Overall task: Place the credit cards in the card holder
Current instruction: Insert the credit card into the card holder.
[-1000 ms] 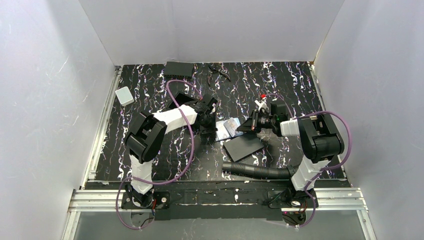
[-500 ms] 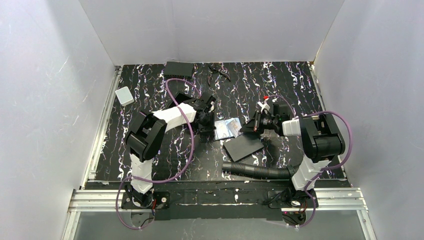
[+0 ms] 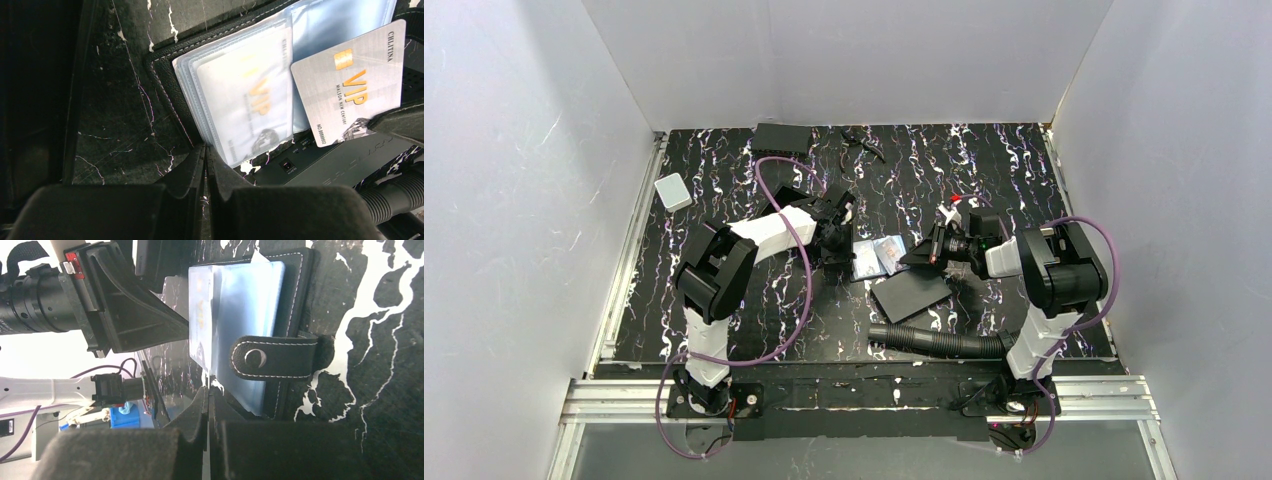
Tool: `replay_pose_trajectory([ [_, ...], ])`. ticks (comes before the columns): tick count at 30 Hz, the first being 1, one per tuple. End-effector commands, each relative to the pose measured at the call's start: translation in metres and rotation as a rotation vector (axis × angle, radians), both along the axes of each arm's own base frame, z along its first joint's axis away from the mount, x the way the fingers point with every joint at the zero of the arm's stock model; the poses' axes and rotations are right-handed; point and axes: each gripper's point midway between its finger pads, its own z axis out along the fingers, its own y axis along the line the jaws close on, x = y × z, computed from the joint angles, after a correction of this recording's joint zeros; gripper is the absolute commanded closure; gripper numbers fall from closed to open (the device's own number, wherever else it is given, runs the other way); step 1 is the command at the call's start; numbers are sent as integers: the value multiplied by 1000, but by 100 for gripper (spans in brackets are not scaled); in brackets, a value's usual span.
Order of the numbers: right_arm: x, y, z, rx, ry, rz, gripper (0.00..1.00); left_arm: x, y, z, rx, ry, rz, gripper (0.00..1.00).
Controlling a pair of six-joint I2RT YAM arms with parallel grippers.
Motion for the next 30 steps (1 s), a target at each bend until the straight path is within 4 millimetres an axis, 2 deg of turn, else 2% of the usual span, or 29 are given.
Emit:
replay_pose_trajectory([
  [1,0,6,10,39,-48,25,99,1,11,-6,47,6,1,96],
  [7,0,5,4,28,-33,21,99,1,11,-4,44,3,0,94],
  [13,3,-2,-3,-67,-48,13,99,0,11,-1,42,3,-2,93],
  [16,2,-4,-5,-91,-44,18,99,0,7,10,13,-5,-16,87],
  [19,1,-3,-8,-89,-34,23,99,2,-1,31,-40,-30,-28,77],
  [23,0,5,-6,-67,-34,47,99,4,-14,54,-112,-46,-39,68],
  [27,2,6,-3,-71,-41,48,99,8,-17,65,-133,-59,-17,67],
  [30,3,7,0,-61,-44,45,99,12,-20,66,-144,-67,-1,57],
])
